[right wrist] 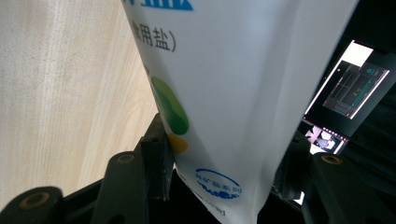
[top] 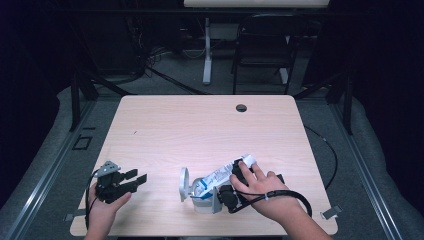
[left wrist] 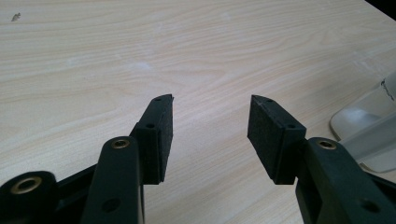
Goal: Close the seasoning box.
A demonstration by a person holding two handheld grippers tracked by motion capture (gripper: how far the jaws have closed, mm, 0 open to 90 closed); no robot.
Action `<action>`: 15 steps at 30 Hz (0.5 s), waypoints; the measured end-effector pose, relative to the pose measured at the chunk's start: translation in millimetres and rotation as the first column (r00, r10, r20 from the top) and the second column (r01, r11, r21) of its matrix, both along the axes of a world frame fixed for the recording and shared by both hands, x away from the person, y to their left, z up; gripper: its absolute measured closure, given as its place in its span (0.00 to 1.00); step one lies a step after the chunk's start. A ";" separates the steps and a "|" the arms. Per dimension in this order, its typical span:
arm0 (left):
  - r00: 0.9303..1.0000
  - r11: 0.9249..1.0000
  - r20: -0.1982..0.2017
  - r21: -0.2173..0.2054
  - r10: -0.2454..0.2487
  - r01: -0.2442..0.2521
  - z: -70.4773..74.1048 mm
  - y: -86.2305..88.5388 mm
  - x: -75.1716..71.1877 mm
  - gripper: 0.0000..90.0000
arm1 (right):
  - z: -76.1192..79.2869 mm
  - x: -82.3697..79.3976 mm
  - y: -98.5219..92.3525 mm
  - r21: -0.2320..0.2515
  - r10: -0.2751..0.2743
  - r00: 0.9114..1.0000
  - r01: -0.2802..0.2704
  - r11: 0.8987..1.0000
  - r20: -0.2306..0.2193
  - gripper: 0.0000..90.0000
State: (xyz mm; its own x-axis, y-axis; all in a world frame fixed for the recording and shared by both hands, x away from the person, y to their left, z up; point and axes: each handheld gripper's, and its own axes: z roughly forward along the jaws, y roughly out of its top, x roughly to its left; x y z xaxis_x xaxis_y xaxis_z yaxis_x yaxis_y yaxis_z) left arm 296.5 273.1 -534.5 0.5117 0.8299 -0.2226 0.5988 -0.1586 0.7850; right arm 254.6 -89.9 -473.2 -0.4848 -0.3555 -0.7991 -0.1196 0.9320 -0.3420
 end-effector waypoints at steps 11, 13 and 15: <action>1.000 1.000 -0.001 -0.002 0.002 -0.002 -0.1 0.0 -0.1 0.57 | 0.1 -0.6 -0.1 0.000 0.002 1.000 -0.002 1.000 0.003 0.56; 1.000 1.000 0.000 -0.004 0.002 -0.002 -0.2 0.0 -0.1 0.57 | 0.2 -0.8 -0.2 0.000 0.000 1.000 0.000 1.000 0.003 0.56; 1.000 1.000 0.000 -0.003 0.002 -0.002 -0.2 0.0 0.0 0.57 | 0.2 -0.9 -0.2 0.000 0.000 1.000 0.000 1.000 0.003 0.56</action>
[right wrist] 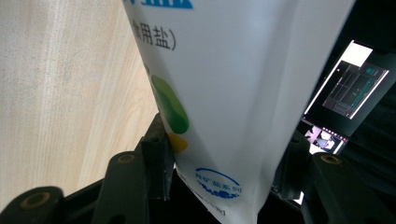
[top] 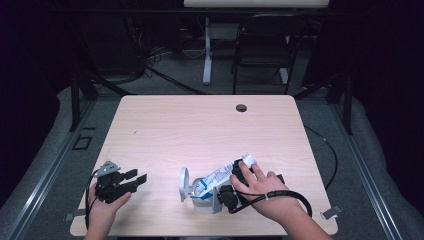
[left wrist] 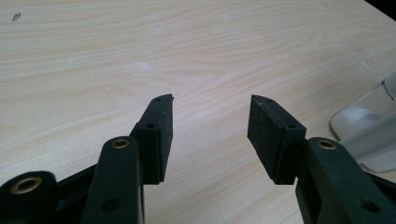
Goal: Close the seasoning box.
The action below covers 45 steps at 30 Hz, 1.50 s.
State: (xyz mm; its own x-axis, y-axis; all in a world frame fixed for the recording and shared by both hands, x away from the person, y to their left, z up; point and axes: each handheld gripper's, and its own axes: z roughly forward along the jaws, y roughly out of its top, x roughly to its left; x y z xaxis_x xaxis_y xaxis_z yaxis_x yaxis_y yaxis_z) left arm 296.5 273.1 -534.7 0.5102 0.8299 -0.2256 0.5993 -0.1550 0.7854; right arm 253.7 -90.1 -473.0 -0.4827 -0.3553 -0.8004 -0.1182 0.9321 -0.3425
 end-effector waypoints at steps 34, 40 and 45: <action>1.000 1.000 -0.002 0.003 0.004 -0.004 -0.5 0.9 0.3 0.57 | 2.7 -1.5 0.1 -0.006 0.006 1.000 -0.006 1.000 -0.002 0.57; 1.000 1.000 -0.002 0.005 0.003 -0.003 -0.5 1.2 0.5 0.57 | 3.1 -1.8 0.0 -0.005 0.011 1.000 -0.011 1.000 -0.001 0.57; 1.000 1.000 -0.002 0.005 0.003 -0.003 -0.4 1.3 0.5 0.57 | 3.2 -1.8 0.1 -0.004 0.009 1.000 -0.009 1.000 -0.002 0.58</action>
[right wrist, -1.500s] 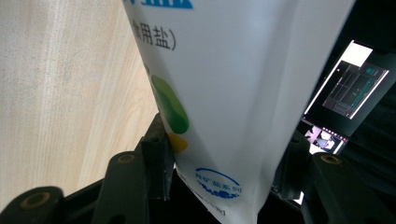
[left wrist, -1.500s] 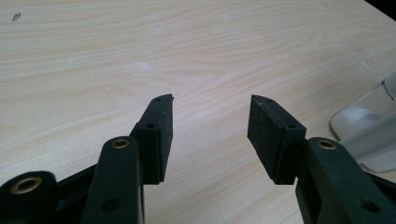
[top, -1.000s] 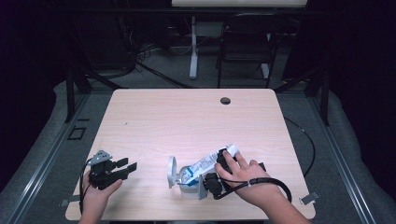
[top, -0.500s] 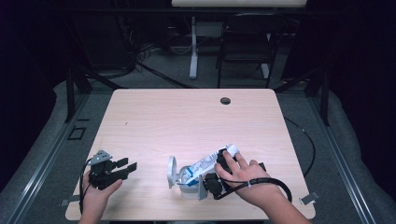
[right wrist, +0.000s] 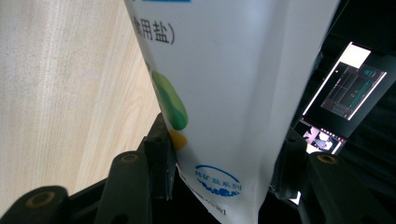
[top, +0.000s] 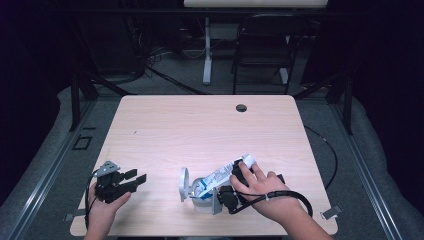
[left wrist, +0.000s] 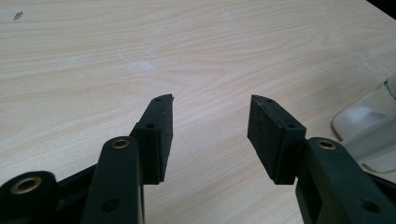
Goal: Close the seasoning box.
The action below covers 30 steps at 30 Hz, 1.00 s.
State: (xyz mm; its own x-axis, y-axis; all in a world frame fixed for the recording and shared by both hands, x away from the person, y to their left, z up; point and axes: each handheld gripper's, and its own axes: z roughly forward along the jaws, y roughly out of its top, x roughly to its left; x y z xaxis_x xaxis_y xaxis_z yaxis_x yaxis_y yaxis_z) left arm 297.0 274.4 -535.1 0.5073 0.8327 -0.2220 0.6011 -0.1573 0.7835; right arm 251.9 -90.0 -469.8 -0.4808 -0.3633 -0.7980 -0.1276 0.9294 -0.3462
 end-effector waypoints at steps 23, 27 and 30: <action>1.000 1.000 0.000 -0.002 0.002 -0.002 -0.3 0.0 0.2 0.57 | 0.1 -1.2 -0.3 -0.001 0.002 1.000 -0.002 1.000 0.002 0.59; 1.000 1.000 -0.003 0.002 -0.001 0.001 -0.3 0.2 0.3 0.57 | -0.1 -1.6 -0.4 -0.004 0.002 1.000 -0.002 1.000 0.005 0.59; 1.000 1.000 -0.002 0.001 0.000 0.000 -0.3 0.4 0.4 0.57 | 0.2 -2.0 -0.5 -0.007 0.005 1.000 -0.005 1.000 0.006 0.60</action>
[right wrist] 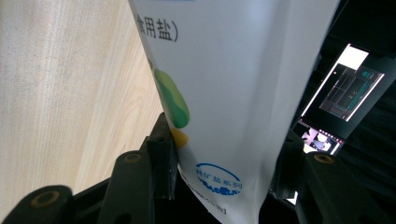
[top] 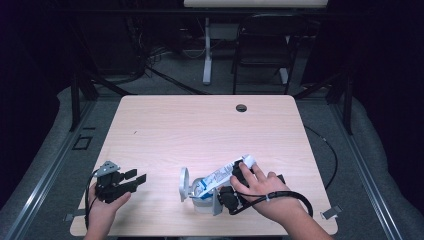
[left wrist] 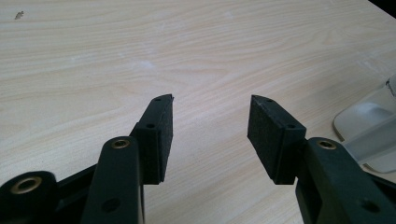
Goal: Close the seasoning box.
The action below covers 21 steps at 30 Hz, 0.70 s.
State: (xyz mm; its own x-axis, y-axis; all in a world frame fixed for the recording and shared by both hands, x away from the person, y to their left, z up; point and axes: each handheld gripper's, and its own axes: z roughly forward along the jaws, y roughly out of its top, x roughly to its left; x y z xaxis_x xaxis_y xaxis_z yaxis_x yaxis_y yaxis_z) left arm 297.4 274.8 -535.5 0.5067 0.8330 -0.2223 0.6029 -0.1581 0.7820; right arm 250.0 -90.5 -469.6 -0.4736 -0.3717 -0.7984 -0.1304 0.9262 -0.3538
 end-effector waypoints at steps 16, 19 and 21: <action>1.000 1.000 0.000 -0.001 0.001 -0.001 -0.4 0.0 0.2 0.57 | 0.6 -0.1 0.5 0.001 0.005 1.000 -0.005 1.000 -0.004 0.63; 1.000 1.000 0.001 -0.002 0.001 -0.001 -0.4 0.0 0.1 0.57 | 1.1 -1.2 0.4 -0.002 0.009 1.000 -0.009 1.000 0.002 0.64; 1.000 1.000 0.001 -0.002 0.001 -0.001 -0.4 -0.1 0.1 0.57 | 1.4 -1.2 0.3 0.001 0.008 1.000 -0.008 1.000 -0.001 0.64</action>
